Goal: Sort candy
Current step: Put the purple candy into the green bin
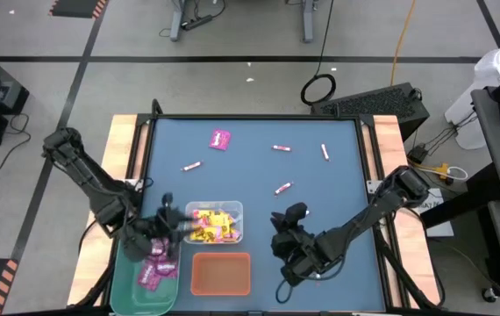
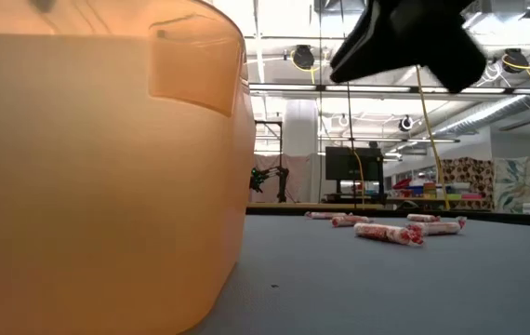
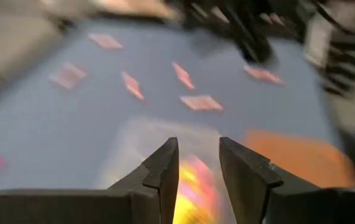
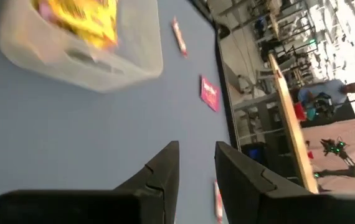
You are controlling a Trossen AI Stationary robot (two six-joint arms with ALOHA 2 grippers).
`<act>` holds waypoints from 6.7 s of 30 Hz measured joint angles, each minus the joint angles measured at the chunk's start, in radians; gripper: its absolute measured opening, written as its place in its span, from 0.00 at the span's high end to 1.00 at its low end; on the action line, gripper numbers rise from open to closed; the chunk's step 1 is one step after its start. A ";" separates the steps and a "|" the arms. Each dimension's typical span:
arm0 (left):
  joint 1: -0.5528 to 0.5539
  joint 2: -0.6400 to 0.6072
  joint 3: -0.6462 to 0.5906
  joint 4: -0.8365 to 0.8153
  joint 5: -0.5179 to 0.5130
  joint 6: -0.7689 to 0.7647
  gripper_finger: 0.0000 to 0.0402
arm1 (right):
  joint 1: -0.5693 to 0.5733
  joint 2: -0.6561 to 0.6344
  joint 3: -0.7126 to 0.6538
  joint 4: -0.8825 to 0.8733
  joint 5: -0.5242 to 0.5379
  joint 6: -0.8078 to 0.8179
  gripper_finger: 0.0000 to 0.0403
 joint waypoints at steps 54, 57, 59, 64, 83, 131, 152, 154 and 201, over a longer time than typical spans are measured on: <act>0.648 0.008 -0.052 -0.302 0.026 0.137 0.70 | -0.992 0.175 0.321 0.469 -1.142 -0.461 0.75; 0.648 -0.005 -0.061 -0.307 0.026 0.136 0.70 | -0.992 0.237 0.436 0.363 -1.141 -0.456 0.75; 0.648 -0.019 -0.066 -0.311 0.025 0.148 0.70 | -0.990 0.277 0.486 0.325 -1.141 -0.441 0.75; 0.648 -0.050 -0.098 -0.306 0.021 0.313 0.70 | -0.975 0.304 0.509 0.132 -1.211 -0.429 0.75; 0.978 -0.046 -0.205 0.078 0.333 0.830 0.77 | -0.922 0.385 0.509 0.151 -1.217 -0.333 0.75; 1.035 0.012 -0.244 0.200 0.444 0.845 0.77 | -0.668 0.166 0.483 -0.480 -0.583 0.045 1.00; 1.123 0.388 -0.147 0.478 0.461 0.716 0.98 | -0.354 -0.432 -0.408 -0.146 -0.146 0.450 1.00; 1.140 0.411 -0.129 0.469 0.462 0.690 0.98 | -0.354 -0.443 -0.444 -0.068 -0.139 0.404 1.00; 1.275 0.582 -0.091 0.482 0.460 0.396 0.99 | -0.353 -0.447 -0.508 0.173 -0.145 0.292 1.00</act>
